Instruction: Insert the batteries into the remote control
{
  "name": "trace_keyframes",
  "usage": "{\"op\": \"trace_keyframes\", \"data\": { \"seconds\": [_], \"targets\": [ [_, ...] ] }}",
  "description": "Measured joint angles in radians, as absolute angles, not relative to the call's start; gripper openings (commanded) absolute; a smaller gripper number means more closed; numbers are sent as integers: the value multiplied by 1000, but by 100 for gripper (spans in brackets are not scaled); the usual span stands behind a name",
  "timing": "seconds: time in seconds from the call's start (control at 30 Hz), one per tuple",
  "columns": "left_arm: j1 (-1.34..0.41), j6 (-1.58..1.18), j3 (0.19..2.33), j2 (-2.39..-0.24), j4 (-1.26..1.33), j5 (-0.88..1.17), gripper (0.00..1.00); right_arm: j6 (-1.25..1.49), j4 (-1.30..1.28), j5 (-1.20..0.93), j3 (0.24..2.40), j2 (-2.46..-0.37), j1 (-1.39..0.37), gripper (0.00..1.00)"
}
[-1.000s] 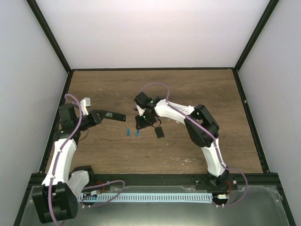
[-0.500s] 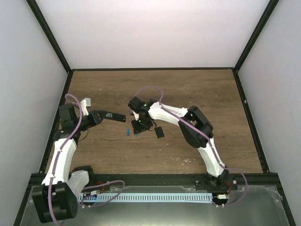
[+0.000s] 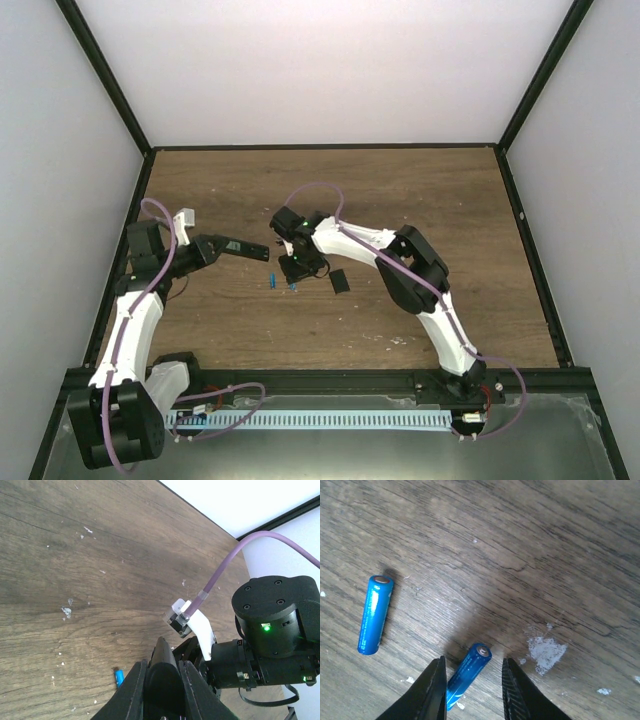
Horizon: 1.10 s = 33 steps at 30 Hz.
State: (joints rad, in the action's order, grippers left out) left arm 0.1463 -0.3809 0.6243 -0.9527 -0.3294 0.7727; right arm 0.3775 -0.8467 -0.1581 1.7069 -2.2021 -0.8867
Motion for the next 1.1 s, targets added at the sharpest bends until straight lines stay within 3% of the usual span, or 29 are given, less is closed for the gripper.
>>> {"op": "trace_keyframes", "data": {
  "seconds": [0.43,0.63,0.83,1.1],
  "targets": [
    [148,-380,626,-963,-324,796,0,349,-854,-110,1704,-2203,-890,3],
    [148,-382,628,-1007,-293,853,0,329,-808,-75,1618,-2145,-890,1],
    [148,-377,667,-1078,-281,935,0,292,-704,-59,1367,-1850,-850,1],
    [79,-377,715,-1138,-259,1036,0,150,-513,-97,1288,-1467,-767,1]
  ]
}}
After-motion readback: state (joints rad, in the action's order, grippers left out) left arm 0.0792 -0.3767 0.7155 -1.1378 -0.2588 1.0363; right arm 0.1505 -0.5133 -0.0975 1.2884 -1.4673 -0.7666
